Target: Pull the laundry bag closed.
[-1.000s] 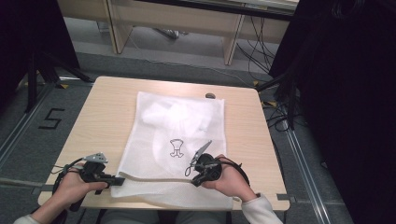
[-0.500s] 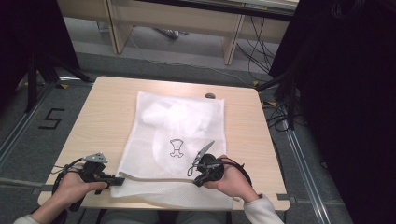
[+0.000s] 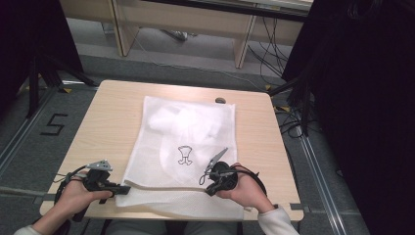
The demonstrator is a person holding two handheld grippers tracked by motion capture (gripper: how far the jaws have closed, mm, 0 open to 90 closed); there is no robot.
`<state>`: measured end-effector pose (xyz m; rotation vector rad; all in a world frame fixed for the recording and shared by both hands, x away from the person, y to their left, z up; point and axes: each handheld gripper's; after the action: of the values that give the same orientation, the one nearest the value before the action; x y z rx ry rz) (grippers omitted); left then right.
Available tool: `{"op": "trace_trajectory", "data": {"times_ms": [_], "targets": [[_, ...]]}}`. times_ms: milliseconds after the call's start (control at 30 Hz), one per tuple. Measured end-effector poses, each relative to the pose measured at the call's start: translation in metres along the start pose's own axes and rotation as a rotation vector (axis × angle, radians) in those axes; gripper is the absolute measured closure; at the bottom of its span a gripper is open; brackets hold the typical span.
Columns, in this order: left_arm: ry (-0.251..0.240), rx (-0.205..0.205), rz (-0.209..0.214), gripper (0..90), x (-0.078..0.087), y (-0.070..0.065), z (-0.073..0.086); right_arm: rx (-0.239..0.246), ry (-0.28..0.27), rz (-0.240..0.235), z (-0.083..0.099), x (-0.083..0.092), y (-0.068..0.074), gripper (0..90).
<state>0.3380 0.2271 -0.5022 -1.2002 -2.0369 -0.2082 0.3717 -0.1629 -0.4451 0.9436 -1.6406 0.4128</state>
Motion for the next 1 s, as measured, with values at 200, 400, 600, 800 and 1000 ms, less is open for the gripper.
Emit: {"op": "trace_trajectory", "data": {"times_ms": [200, 400, 600, 800, 1000], "targets": [[-0.003, 0.001, -0.007, 85.5, 0.0, -0.0004, 0.0001, -0.004, 0.005, 0.003, 0.0023, 0.0007, -0.0013, 82.3], [0.0, 0.0, -0.003, 85.5, 0.0002, 0.0, 0.0001, -0.009, 0.002, -0.006, 0.0047, 0.0028, -0.003, 82.3], [-0.004, 0.004, -0.002, 85.5, 0.0001, -0.0003, 0.0001, -0.002, 0.005, 0.005, 0.0062, 0.004, -0.0049, 82.3], [-0.005, 0.003, -0.002, 85.5, 0.0002, -0.0004, 0.0001, -0.017, 0.003, -0.007, 0.008, 0.0054, -0.0049, 82.3], [-0.002, 0.001, -0.004, 85.5, 0.0003, -0.0002, 0.0001, -0.01, 0.005, 0.007, 0.0092, 0.0062, -0.0061, 82.3]]}}
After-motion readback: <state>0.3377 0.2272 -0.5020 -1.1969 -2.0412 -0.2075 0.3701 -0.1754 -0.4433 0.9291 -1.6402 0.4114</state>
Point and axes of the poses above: each handheld gripper's, and its own axes: x roughly backward along the jaws, z roughly out of its underside, y roughly to its left, and after that the axes turned 14 degrees about -x, right-handed
